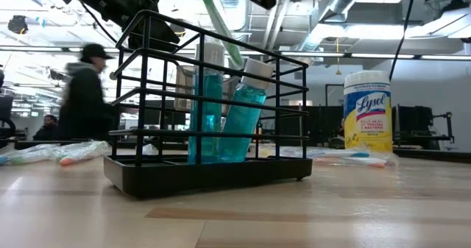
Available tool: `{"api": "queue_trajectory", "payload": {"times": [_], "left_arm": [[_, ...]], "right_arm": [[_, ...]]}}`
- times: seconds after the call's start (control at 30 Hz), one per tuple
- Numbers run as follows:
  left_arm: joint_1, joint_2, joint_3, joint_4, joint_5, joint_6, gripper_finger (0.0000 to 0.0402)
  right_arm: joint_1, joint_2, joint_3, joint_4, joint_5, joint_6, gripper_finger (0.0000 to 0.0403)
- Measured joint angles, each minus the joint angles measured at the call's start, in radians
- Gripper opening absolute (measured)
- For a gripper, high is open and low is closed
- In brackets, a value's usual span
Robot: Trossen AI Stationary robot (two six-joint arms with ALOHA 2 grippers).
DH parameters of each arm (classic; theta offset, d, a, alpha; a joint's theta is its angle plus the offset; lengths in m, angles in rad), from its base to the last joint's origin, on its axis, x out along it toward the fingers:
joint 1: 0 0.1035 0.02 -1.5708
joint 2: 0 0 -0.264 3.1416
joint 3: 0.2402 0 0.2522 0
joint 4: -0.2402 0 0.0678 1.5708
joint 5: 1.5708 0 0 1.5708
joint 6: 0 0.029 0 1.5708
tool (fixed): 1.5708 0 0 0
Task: Pick & Place toothbrushing station
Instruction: Put the green toothbrush into the mesh organizer
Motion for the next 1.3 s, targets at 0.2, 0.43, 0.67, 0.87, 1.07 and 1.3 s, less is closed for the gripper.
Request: {"api": "queue_trajectory", "payload": {"times": [0.2,0.43,0.67,0.87,1.07,1.3], "left_arm": [[0.0,0.0,0.0,0.0,0.001,-0.016,0.0182],[0.0,0.0,0.0,-0.001,0.001,-0.017,0.0182],[-0.009,0.0,0.0,-0.001,0.003,-0.017,0.0182],[-0.009,0.0,-0.048,0.002,0.004,-0.023,0.0182],[-0.009,0.0,-0.128,0.015,0.005,-0.089,0.0182],[-0.009,0.0,-0.147,0.066,0.004,-0.106,0.0182]], "right_arm": [[0.008,0.0,0.0,-0.026,0.009,-0.009,0.0],[0.053,0.0,0.0,-0.077,0.112,0.006,0.0],[0.126,-0.094,0.0,-0.161,0.438,0.076,0.0],[0.171,-0.147,0.001,-0.212,0.68,0.16,0.0],[0.214,-0.103,0.0,-0.213,0.785,0.268,0.0],[0.303,-0.072,-0.001,-0.269,0.957,0.492,0.0]]}}
